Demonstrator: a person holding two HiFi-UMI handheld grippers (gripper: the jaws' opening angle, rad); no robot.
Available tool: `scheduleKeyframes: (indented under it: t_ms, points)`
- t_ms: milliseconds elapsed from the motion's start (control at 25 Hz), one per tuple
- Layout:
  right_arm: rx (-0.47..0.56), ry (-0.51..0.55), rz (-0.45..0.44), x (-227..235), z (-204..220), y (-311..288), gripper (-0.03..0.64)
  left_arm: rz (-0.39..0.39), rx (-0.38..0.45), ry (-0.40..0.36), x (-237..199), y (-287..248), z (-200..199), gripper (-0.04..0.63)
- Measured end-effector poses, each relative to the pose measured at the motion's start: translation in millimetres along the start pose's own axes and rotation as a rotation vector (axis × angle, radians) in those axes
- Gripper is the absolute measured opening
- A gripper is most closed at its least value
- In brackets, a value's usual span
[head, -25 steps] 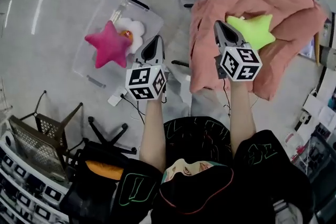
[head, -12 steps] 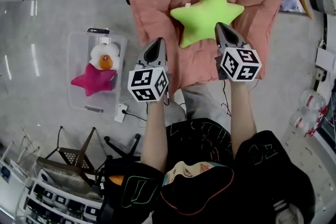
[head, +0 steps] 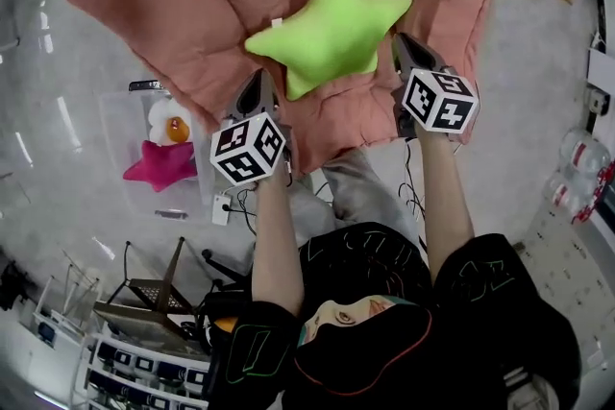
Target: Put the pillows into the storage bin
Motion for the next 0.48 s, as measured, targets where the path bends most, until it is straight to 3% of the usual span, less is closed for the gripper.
scheduleKeyframes:
  t_ms: [80, 280, 480]
  points:
    - [-0.022, -0.036, 0.012, 32, -1, -20, 0.032, -0.019, -0.005, 0.035, 6, -27, 5, 0.017]
    - [-0.131, -0.233, -0.042, 56, 22, -77, 0.244, -0.035, 0.004, 0.166, -15, -62, 21, 0.16]
    - [-0.176, -0.378, -0.071, 64, 28, -114, 0.342, -0.056, 0.05, 0.296, -26, -88, 26, 0.287]
Point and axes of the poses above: the fingertips, and each gripper's own axes: y backward along the fingers, x to its right, z out of its underside, the point moved 5 cm from there along y, backward along the fingers, and after that the axes turned 12 degrees about z, right-handed, at the moved point
